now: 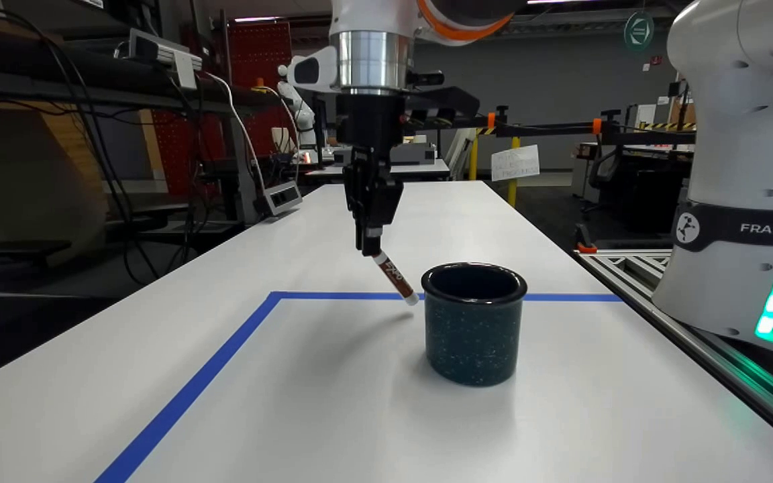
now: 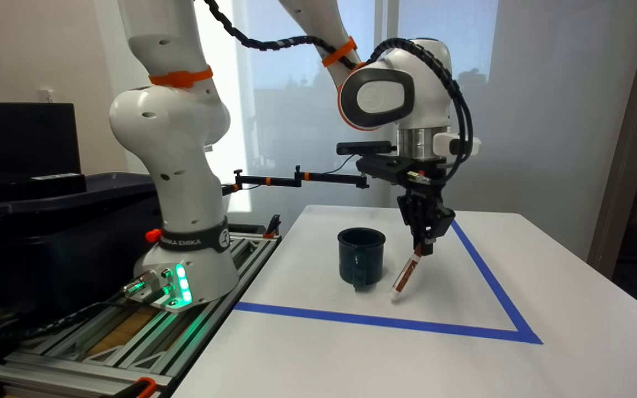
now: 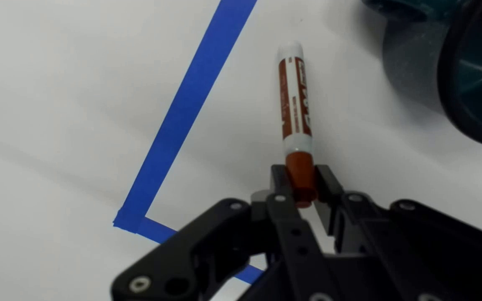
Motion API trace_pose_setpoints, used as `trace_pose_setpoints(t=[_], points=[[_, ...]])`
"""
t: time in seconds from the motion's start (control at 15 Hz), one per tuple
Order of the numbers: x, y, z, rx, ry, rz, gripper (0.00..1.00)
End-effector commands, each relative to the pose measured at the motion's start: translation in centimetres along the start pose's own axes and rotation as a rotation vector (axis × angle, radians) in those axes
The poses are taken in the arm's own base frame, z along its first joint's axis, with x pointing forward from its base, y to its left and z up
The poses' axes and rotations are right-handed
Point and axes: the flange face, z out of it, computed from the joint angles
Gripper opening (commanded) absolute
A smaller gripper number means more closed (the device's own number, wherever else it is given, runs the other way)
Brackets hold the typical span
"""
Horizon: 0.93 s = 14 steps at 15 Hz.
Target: Take the marker out of the cup
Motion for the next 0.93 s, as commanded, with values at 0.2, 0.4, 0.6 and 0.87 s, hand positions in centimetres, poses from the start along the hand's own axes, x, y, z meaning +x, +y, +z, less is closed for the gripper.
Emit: trace_pose_setpoints(t=[0.2,0.4,0.6,0.87], points=[[2.6,0.2,3.0,-0.023,0.012,-0.017,0.05],[3.5,-0.1,4.7,-0.036,0.010,-0.011,0.05],[4.4,-0.6,6.1,-0.036,-0.008,-0.008,0.05],[5.1,-1.3,6.3,-0.023,-0.031,-0.042,0.08]])
